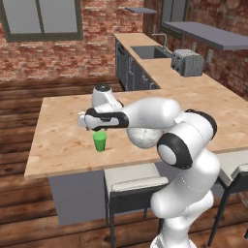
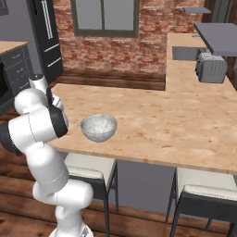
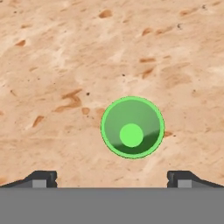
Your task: Place the cup inside the bowl on the dining table and move the bowl to any counter.
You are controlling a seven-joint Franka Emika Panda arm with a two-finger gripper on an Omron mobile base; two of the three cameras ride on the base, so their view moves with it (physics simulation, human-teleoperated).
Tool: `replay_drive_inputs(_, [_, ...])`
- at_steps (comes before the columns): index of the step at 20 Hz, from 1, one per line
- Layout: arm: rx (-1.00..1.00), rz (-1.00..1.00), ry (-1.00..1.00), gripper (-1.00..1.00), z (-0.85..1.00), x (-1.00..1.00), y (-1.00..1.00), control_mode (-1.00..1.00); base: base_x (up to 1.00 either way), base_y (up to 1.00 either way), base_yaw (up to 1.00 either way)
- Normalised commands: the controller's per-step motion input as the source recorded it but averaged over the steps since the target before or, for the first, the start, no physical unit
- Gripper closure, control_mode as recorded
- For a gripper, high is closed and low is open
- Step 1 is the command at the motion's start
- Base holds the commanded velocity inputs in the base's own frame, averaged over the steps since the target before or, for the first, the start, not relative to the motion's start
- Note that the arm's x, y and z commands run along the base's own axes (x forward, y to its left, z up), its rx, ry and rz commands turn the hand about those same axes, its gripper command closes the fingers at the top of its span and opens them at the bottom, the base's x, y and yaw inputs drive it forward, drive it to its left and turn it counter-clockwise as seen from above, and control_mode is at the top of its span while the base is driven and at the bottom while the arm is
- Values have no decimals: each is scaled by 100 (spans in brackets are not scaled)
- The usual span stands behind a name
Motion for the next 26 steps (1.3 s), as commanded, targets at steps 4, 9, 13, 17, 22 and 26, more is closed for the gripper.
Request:
replay_drive_inputs(4, [0, 0, 0, -100, -13, 1, 5, -100, 0, 0, 0])
replay_drive_inputs(9, [0, 0, 0, -100, -13, 2, 5, -100, 0, 0, 0])
replay_drive_inputs(13, [0, 0, 0, -100, -12, 4, 2, -100, 0, 0, 0])
replay_drive_inputs(17, [0, 0, 0, -100, -9, 6, 0, -100, 0, 0, 0])
replay_drive_inputs(22, [0, 0, 0, -100, -4, 18, 1, -100, 0, 0, 0])
replay_drive_inputs(26, [0, 0, 0, -100, -1, 18, 0, -100, 0, 0, 0])
